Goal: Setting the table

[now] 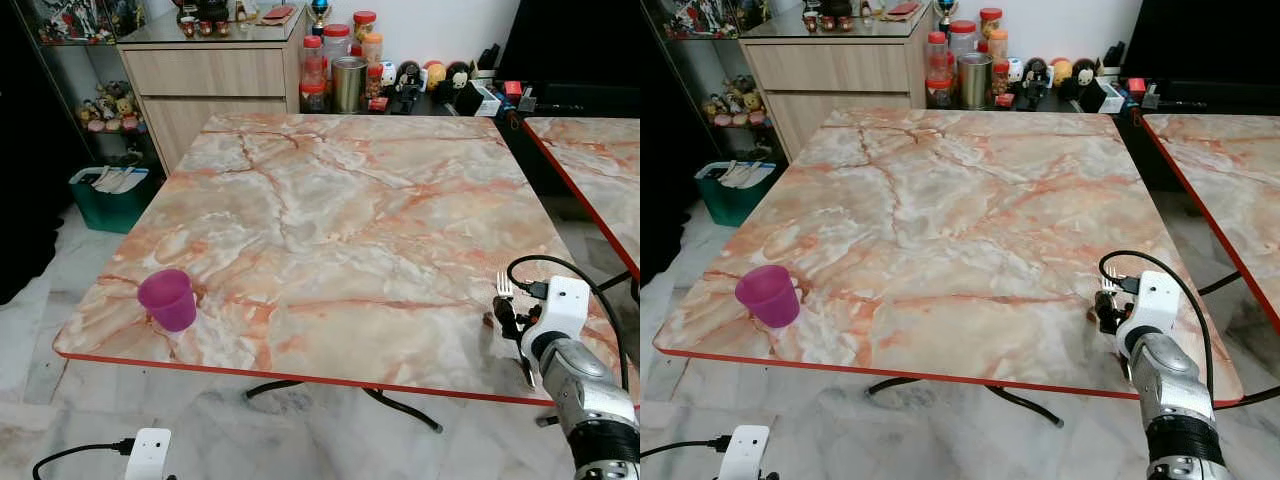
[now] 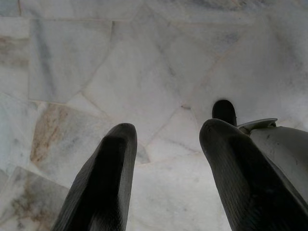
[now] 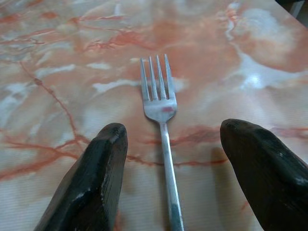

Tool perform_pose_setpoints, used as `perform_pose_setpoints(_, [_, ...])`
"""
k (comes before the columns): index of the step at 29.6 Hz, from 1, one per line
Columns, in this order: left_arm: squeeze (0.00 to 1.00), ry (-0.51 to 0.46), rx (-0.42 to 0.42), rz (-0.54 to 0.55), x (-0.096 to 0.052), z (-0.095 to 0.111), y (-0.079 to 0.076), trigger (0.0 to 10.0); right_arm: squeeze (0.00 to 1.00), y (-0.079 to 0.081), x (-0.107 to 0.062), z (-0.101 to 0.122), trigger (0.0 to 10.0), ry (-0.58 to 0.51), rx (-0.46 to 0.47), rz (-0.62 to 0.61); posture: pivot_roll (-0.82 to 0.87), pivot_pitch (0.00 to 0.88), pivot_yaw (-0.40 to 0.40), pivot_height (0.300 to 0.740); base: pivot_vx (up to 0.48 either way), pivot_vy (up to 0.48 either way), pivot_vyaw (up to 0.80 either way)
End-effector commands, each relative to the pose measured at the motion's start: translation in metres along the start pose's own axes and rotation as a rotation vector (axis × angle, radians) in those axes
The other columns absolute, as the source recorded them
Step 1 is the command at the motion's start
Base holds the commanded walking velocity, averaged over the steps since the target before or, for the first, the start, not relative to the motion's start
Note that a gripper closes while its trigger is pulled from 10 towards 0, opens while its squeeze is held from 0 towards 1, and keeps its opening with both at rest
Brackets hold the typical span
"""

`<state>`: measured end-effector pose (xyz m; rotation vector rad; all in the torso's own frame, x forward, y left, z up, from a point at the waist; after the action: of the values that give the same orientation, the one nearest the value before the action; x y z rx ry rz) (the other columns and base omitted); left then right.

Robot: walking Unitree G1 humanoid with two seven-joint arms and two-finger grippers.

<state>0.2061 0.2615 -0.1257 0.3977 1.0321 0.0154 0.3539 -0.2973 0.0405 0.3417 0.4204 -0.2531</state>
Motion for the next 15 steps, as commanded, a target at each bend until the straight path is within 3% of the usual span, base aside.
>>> perform_pose_setpoints(1, [0.00, 0.013, 0.014, -0.005, 0.000, -0.003, 0.000, 10.0, 0.00, 0.001, 0.001, 0.004, 10.0, -0.003, -0.013, 0.005, 0.03, 0.025, 0.004, 0.740, 0.000, 0.000, 0.00])
perform_pose_setpoints(15, [0.00, 0.017, 0.006, -0.019, 0.000, -0.004, -0.003, 10.0, 0.00, -0.010, 0.000, -0.007, 10.0, 0.055, -0.047, -0.038, 0.03, 0.026, -0.003, 0.740, 0.000, 0.000, 0.00])
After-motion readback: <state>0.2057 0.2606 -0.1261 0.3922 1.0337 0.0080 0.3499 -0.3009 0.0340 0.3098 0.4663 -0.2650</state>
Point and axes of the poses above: a point about 5 cm out from each wrist's last joint towards the gripper, its own x axis pointing out of the wrist towards the gripper, its own z axis along the axis of the wrist's last joint, y = z × x, the point moved 6 cm from there along x, pointing out of the wrist towards the gripper, and after that the axes turned 15 degrees about x, right-handed, at the moved point
